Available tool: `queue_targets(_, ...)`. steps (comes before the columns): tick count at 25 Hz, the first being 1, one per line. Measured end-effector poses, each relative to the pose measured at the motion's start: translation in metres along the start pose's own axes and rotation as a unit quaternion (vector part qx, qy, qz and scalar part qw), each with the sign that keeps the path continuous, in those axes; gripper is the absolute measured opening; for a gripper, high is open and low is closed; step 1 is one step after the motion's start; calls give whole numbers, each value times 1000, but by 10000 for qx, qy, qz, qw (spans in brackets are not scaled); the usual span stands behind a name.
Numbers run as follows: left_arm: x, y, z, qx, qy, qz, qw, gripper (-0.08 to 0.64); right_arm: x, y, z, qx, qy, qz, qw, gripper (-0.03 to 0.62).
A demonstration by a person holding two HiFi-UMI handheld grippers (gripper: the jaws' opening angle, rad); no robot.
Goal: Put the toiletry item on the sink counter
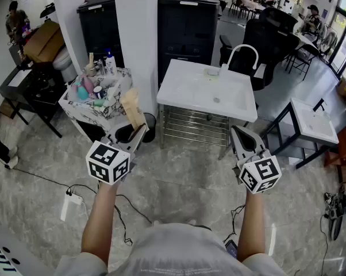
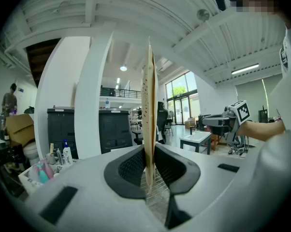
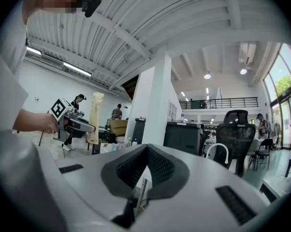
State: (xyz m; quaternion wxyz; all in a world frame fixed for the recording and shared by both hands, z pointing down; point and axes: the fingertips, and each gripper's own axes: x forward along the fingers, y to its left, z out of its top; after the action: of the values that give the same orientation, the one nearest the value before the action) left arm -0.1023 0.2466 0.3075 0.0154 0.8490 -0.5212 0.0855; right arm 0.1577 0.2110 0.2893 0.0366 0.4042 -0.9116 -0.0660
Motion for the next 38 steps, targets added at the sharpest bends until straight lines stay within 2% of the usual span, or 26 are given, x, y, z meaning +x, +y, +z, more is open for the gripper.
queue_targets(11, 11, 5, 12, 87, -129, -70, 9999, 52, 11, -7, 4, 13, -90, -33, 10000, -5)
queue_targets(17, 2, 22, 13, 58, -168, 4, 9998, 52, 20, 1, 12, 15, -104, -47, 9999, -3)
queue_targets(28, -22, 48, -13, 7, -25, -137, 9999, 52, 22, 40, -1, 20, 191, -253, 9995, -3)
queue_targets(34, -25, 52, -29, -82, 62, -162, 9998, 52, 27, 38, -12, -22, 395, -435, 9983, -3)
queue_targets(38, -19, 64, -39, -118, 161, -95, 9998, 52, 45, 34, -16, -152, 437, -379, 9982, -3)
